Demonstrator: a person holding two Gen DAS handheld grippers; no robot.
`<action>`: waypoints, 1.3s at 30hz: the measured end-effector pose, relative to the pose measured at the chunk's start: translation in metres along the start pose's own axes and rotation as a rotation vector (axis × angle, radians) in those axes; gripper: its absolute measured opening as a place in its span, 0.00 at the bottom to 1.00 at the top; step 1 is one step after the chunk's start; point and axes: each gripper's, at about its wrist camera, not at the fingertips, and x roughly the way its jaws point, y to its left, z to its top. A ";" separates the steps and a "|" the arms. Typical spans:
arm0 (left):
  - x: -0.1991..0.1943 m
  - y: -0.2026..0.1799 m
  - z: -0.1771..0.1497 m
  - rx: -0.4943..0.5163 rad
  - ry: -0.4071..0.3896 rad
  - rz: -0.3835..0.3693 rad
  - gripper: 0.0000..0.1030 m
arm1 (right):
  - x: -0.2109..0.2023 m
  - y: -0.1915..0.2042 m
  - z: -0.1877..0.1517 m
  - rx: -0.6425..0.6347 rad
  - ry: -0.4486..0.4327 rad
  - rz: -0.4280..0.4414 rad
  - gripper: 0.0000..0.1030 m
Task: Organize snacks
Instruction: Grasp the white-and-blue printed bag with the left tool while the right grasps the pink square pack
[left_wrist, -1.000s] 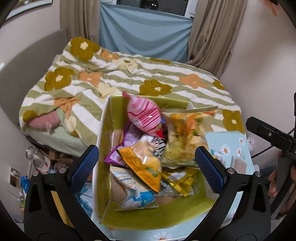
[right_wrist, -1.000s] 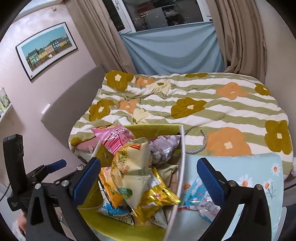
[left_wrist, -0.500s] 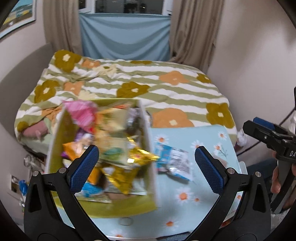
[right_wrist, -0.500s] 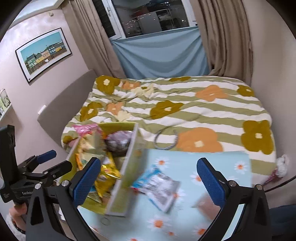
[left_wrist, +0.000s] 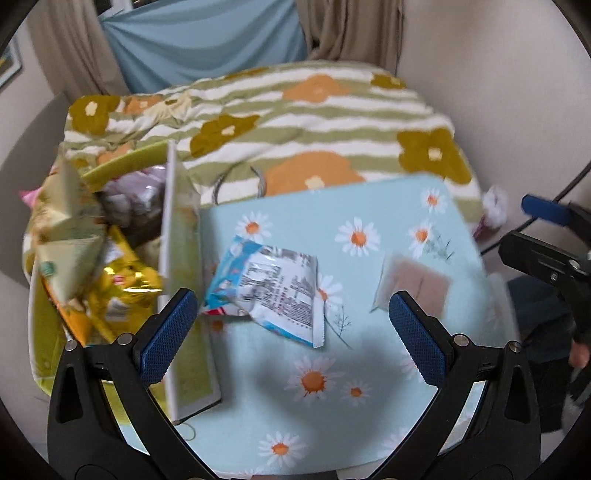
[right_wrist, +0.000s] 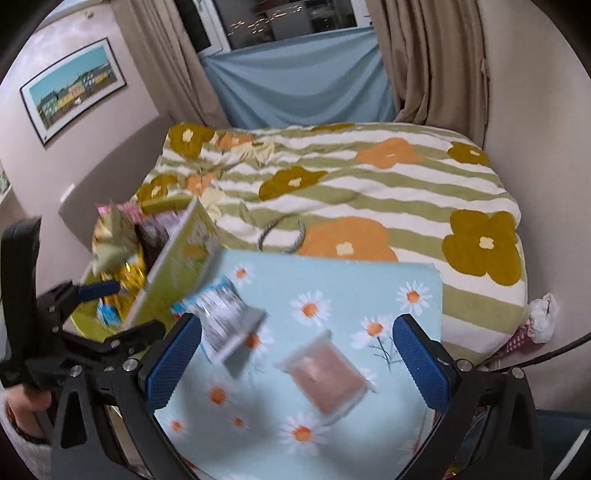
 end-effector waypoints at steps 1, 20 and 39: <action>0.009 -0.008 -0.001 0.028 0.014 0.024 1.00 | 0.005 -0.005 -0.004 -0.005 0.012 0.001 1.00; 0.131 -0.048 -0.017 0.511 0.222 0.365 1.00 | 0.104 -0.030 -0.079 -0.170 0.160 0.049 1.00; 0.137 -0.018 -0.004 0.399 0.190 0.308 0.58 | 0.142 -0.019 -0.083 -0.291 0.211 0.052 0.99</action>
